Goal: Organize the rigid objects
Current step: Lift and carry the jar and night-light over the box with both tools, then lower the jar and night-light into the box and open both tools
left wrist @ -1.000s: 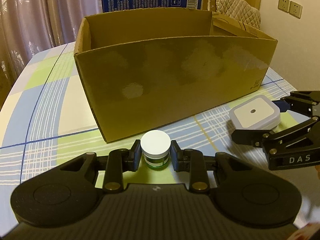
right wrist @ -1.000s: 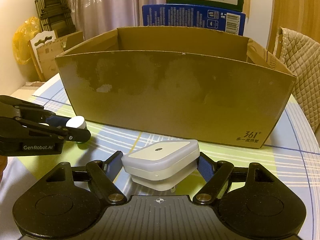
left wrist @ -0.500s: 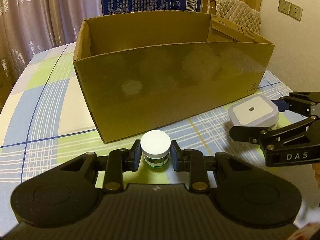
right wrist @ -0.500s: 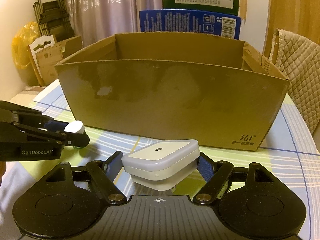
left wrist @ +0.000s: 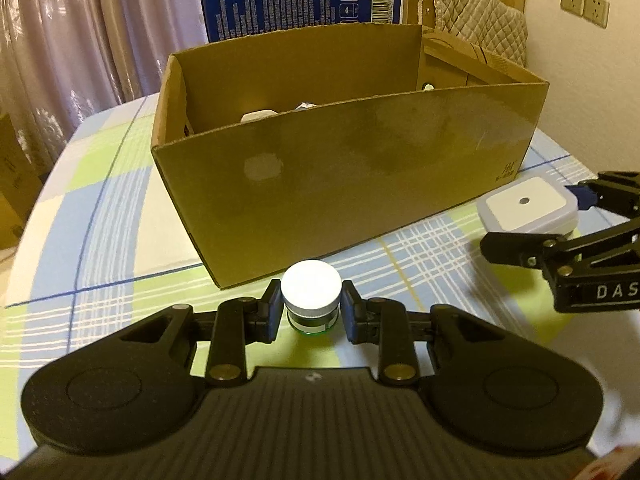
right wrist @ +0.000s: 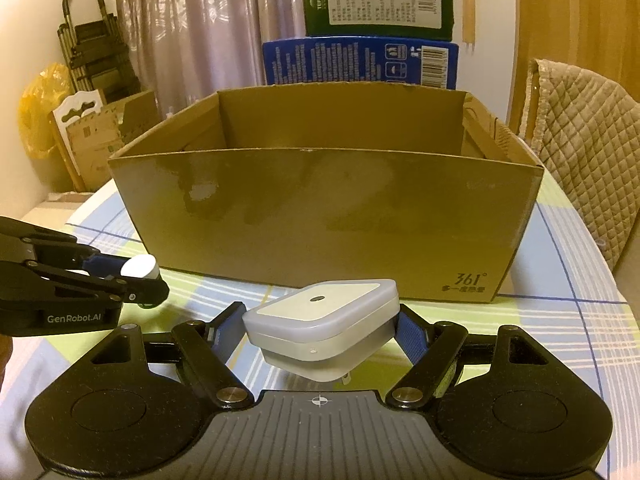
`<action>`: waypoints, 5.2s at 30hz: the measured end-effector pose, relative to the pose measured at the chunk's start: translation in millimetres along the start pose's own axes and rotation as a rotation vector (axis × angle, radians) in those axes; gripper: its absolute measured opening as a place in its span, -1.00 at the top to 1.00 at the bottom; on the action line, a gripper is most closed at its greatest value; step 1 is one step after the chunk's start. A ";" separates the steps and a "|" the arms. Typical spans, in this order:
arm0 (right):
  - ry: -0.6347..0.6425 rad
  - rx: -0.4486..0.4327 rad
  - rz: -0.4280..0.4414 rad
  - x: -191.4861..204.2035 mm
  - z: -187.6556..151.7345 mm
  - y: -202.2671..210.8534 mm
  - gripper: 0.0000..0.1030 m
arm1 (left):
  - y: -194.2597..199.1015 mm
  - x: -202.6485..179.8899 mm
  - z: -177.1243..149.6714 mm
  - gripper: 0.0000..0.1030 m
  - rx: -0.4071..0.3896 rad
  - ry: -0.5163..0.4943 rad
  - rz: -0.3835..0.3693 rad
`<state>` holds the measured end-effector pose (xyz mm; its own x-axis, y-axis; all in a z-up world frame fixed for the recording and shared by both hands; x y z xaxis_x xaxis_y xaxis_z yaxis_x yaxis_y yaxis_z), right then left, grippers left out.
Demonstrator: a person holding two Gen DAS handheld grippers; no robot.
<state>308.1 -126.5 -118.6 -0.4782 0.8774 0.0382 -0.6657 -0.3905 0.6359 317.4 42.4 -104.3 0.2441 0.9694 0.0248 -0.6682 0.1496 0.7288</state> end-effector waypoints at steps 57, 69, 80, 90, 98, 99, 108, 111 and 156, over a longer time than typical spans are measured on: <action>-0.144 -0.386 -0.082 -39.3 86.9 58.8 -0.46 | 71.6 1.3 96.8 0.51 -0.274 0.056 -0.051; -0.144 -0.352 -0.054 -51.7 111.2 18.4 -0.46 | 22.3 20.1 126.6 0.51 -0.224 0.068 -0.033; -0.140 -0.275 -0.041 -58.2 109.0 -10.6 -0.46 | -1.4 27.2 133.9 0.51 -0.188 0.068 -0.029; -0.151 -0.242 -0.033 -63.3 109.7 -20.0 -0.46 | -13.4 34.5 132.2 0.51 -0.157 0.087 -0.028; -0.165 -0.205 -0.026 -70.6 110.3 -32.4 -0.46 | -26.2 39.7 136.1 0.51 -0.142 0.101 -0.035; -0.173 -0.202 -0.024 -71.7 110.0 -33.2 -0.46 | -27.3 40.9 137.5 0.51 -0.142 0.110 -0.042; -0.190 -0.164 -0.013 -72.7 125.5 -47.9 -0.46 | -44.5 52.7 148.8 0.51 -0.098 0.148 -0.046; -0.191 -0.133 -0.002 -70.8 135.2 -55.3 -0.46 | -51.1 58.1 154.2 0.51 -0.077 0.156 -0.040; -0.201 0.039 -0.008 -65.5 151.3 -74.9 -0.46 | -43.1 63.8 162.5 0.47 -0.050 0.133 0.012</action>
<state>476.0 -112.6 -52.1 -0.3464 0.9200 0.1834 -0.6447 -0.3755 0.6659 476.0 66.2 -22.9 0.1430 0.9879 -0.0597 -0.7053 0.1440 0.6942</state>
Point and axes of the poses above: each gripper's, at about its wrist camera, not at the fingertips, and y roughly against the way its jaws point, x to its left, z to its top, the point moved 3 cm from there along -y, roughly the way its jaws point, and after that the axes turned 3 degrees about -z, right-handed, at the moved point
